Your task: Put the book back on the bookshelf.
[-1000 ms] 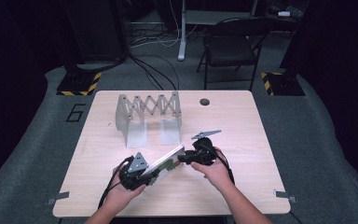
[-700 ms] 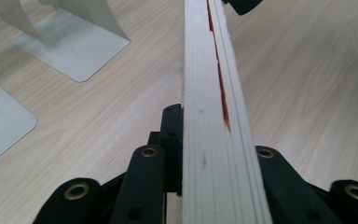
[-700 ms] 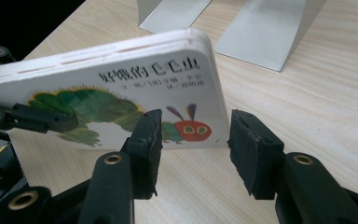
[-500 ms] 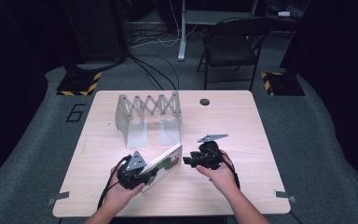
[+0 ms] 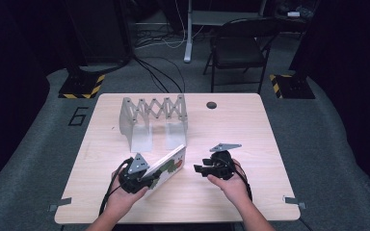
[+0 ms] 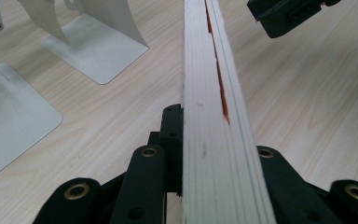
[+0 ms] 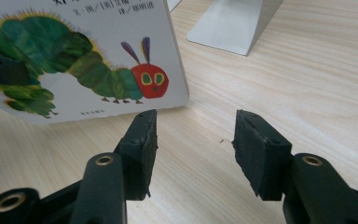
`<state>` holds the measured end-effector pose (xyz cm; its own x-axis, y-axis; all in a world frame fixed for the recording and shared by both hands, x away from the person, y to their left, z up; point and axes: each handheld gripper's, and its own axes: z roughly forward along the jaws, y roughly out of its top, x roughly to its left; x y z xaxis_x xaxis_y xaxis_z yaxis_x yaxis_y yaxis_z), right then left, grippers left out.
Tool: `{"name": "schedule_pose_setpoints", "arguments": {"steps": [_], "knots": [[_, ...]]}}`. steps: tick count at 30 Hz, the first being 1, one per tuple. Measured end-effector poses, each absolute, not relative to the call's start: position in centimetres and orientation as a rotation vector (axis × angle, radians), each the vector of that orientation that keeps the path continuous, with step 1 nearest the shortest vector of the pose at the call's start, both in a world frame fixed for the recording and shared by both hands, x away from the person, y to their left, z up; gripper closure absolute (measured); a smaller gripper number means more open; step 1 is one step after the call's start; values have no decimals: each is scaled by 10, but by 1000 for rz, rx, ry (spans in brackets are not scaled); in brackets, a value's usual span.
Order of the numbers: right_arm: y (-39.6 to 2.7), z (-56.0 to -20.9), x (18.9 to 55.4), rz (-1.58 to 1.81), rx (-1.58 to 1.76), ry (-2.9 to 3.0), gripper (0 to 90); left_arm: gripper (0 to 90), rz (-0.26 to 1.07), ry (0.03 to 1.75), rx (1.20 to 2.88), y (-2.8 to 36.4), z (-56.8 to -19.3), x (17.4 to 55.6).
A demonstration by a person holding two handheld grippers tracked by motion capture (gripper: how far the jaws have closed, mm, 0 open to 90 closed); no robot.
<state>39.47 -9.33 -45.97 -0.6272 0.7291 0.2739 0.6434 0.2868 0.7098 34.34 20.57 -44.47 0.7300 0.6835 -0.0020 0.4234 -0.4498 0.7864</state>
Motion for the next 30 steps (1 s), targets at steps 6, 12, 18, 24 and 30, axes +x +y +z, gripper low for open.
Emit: {"name": "schedule_pose_setpoints", "arguments": {"steps": [6,12,18,24,30], "knots": [[-97,-466,393,1216,1291,2441,486,761,402,860,2105,208,-444,344],[-106,-473,393,1212,1280,2433,485,761,416,887,2093,213,-441,345],[-113,-477,392,1206,1295,2398,485,761,436,920,2082,218,-435,345],[-112,-481,391,1195,1299,2407,484,761,459,950,2055,224,-426,343],[-104,-485,389,1145,1259,2424,485,761,479,970,2049,234,-419,344]]}}
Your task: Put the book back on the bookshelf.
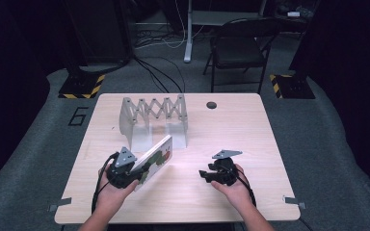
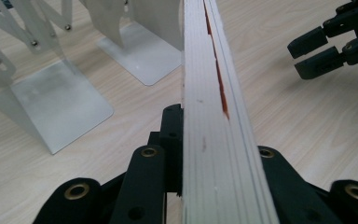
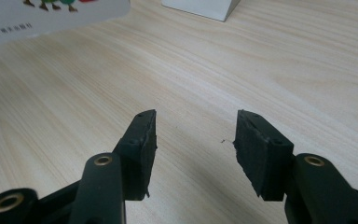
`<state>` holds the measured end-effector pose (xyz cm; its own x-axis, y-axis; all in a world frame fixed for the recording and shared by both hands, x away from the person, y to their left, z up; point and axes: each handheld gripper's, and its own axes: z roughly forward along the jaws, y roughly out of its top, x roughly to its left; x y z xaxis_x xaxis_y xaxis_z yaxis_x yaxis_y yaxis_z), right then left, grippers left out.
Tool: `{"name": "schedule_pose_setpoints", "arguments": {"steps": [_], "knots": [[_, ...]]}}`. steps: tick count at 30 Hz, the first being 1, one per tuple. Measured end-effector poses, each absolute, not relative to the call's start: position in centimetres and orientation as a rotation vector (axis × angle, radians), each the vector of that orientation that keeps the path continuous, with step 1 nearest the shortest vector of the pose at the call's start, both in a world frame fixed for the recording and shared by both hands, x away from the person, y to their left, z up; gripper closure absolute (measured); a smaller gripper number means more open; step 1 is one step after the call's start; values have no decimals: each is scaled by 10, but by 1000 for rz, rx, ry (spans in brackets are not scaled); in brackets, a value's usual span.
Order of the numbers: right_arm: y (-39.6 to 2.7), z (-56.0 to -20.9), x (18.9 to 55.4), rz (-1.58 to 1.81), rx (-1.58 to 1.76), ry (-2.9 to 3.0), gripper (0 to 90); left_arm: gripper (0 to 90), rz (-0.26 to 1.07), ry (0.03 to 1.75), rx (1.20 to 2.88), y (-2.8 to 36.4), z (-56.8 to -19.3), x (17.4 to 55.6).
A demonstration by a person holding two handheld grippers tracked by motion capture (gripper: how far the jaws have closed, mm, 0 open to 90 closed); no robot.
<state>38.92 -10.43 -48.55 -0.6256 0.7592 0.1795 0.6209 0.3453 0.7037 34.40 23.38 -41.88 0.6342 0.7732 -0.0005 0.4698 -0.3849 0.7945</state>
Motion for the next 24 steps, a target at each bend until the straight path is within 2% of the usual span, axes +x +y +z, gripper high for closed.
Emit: {"name": "schedule_pose_setpoints", "arguments": {"steps": [24], "knots": [[-102,-492,389,1169,1312,2433,484,761,550,1141,1933,271,-406,346]]}}
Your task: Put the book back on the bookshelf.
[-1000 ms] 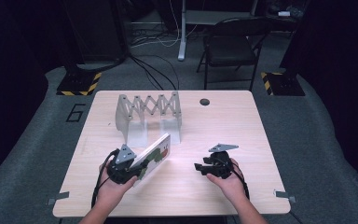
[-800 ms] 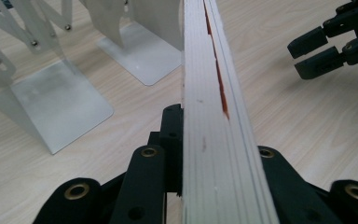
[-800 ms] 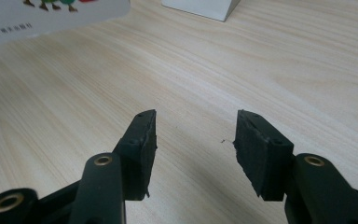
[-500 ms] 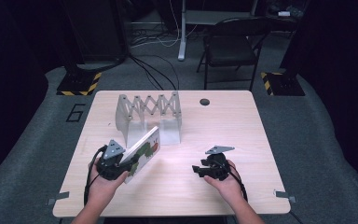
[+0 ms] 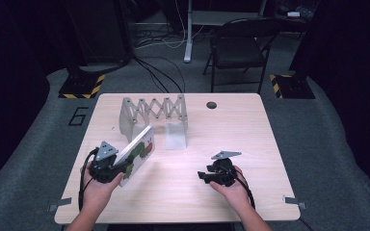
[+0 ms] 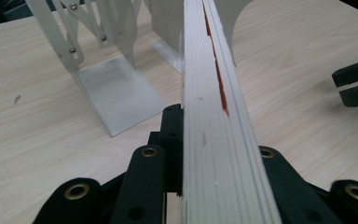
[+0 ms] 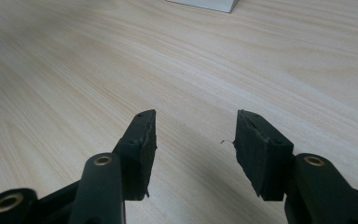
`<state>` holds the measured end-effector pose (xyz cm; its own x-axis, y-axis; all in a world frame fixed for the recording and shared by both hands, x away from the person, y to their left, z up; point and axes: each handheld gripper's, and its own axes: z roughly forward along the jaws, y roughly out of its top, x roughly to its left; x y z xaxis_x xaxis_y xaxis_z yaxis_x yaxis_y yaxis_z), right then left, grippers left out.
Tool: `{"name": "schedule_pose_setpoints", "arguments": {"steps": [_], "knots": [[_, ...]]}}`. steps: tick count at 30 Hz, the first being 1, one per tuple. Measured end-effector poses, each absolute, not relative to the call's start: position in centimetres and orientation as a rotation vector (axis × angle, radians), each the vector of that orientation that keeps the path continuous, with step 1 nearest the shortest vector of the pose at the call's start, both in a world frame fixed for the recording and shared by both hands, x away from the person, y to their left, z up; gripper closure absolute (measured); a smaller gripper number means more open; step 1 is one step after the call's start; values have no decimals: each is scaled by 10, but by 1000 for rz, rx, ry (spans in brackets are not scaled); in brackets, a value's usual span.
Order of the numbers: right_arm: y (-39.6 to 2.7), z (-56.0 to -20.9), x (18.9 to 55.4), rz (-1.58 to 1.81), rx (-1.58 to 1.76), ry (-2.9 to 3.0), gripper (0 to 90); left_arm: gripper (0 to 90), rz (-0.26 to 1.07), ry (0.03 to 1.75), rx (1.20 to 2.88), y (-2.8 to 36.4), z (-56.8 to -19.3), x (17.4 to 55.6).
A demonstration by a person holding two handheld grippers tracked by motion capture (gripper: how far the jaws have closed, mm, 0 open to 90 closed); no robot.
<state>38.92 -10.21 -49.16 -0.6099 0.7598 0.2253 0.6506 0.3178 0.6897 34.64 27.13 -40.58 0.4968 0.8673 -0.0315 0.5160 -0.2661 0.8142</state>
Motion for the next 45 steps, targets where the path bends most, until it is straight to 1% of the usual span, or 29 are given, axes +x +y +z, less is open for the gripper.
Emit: {"name": "schedule_pose_setpoints", "arguments": {"steps": [21,45], "knots": [[-97,-494,388,1153,1286,2461,484,760,626,1249,1870,287,-405,352],[-97,-495,388,1148,1286,2463,484,760,695,1321,1833,283,-405,377]]}}
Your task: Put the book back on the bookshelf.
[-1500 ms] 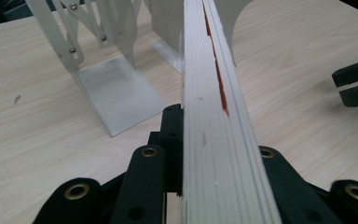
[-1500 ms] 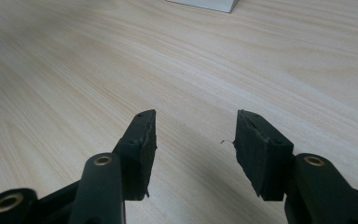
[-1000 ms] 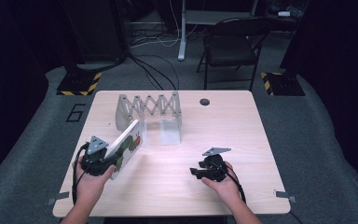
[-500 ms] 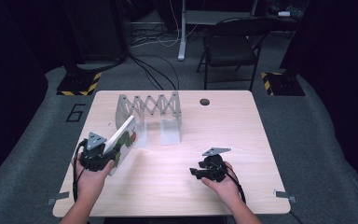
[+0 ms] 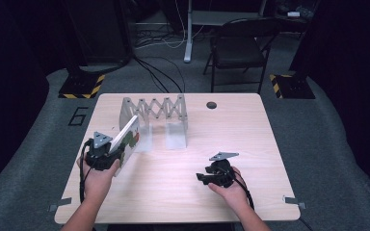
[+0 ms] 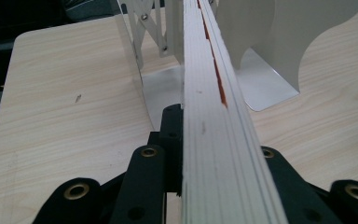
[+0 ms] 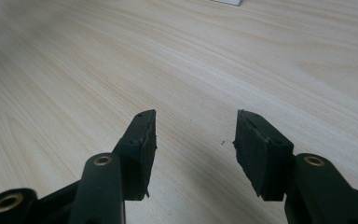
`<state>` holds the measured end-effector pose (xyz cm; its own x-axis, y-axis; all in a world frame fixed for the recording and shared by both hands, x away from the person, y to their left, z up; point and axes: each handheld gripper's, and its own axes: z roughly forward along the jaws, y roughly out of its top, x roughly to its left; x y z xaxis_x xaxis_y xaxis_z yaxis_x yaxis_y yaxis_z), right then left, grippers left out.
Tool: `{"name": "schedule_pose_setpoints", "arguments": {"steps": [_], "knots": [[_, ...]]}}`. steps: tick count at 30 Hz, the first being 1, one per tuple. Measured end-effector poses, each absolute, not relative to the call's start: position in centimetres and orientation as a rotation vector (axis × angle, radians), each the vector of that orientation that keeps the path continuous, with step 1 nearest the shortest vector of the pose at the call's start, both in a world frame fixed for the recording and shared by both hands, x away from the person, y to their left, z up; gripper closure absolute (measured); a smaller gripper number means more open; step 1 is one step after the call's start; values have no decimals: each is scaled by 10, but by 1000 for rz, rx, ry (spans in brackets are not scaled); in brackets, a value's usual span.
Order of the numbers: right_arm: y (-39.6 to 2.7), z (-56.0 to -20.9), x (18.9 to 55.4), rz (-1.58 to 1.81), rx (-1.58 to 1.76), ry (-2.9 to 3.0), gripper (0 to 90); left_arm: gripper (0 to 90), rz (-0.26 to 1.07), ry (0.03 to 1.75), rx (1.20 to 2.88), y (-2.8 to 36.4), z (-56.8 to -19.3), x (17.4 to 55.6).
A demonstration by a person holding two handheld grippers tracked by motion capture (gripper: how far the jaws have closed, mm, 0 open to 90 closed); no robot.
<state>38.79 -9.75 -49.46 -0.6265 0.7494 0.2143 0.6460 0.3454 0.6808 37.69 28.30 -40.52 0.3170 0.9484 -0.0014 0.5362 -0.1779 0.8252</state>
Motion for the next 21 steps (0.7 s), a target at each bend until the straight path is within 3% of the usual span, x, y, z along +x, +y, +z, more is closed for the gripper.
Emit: {"name": "schedule_pose_setpoints", "arguments": {"steps": [21], "knots": [[-99,-495,388,1164,1310,2459,484,760,739,1371,1783,276,-417,396]]}}
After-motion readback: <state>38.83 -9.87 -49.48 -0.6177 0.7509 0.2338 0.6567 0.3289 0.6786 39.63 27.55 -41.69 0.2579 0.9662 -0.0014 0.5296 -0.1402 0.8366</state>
